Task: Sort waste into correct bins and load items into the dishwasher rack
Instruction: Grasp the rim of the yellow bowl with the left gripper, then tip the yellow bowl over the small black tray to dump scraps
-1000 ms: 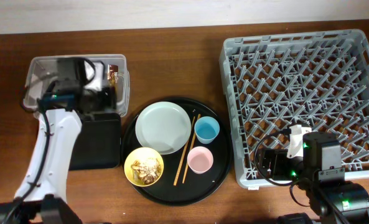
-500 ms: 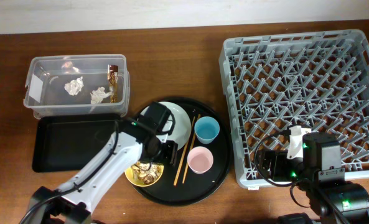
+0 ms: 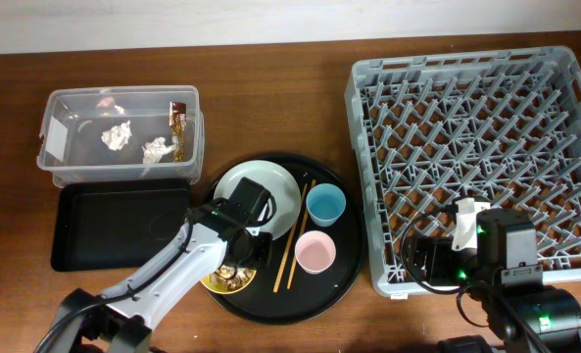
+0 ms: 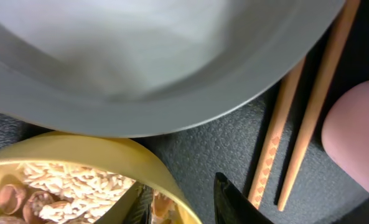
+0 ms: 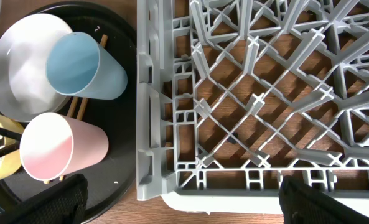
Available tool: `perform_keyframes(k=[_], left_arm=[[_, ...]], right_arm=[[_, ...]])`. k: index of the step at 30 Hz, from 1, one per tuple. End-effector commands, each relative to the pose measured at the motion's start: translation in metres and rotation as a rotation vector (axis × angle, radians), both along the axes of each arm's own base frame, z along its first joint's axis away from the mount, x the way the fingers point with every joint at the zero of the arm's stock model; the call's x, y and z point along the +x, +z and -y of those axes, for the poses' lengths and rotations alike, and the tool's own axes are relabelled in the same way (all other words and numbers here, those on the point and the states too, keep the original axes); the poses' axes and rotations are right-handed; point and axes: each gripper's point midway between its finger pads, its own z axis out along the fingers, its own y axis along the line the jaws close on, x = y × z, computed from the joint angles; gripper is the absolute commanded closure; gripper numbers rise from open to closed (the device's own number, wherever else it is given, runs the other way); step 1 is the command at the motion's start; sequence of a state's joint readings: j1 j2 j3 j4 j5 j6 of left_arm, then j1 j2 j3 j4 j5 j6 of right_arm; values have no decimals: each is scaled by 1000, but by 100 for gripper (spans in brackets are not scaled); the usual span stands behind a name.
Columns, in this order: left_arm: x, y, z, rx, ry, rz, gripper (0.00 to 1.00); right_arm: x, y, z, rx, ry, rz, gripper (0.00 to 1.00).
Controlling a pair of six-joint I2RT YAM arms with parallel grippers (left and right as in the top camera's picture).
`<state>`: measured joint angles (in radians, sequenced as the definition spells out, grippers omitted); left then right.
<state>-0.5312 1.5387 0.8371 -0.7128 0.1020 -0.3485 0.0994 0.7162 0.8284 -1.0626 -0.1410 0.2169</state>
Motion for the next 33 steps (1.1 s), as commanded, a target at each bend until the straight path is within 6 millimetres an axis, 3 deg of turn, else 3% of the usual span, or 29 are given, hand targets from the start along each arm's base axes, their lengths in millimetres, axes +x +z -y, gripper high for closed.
perform_keyframes(k=[1, 5, 13, 19, 22, 28, 33], left_arm=[[2, 2, -2, 10, 3, 23, 69], [2, 2, -2, 10, 3, 23, 80], [-4, -6, -5, 18, 1, 10, 88], [-2, -2, -4, 14, 1, 16, 100], [8, 21, -8, 43, 12, 59, 100], [46, 107, -23, 34, 77, 296, 100], [63, 120, -68, -62, 112, 306, 100]], right_arm=[[1, 6, -2, 7, 7, 19, 1], [1, 6, -2, 7, 7, 19, 1], [1, 6, -2, 7, 7, 19, 1], [1, 6, -2, 7, 7, 18, 1], [1, 6, -2, 7, 7, 19, 1], [1, 6, -2, 7, 7, 19, 1], [1, 6, -2, 7, 7, 19, 1]])
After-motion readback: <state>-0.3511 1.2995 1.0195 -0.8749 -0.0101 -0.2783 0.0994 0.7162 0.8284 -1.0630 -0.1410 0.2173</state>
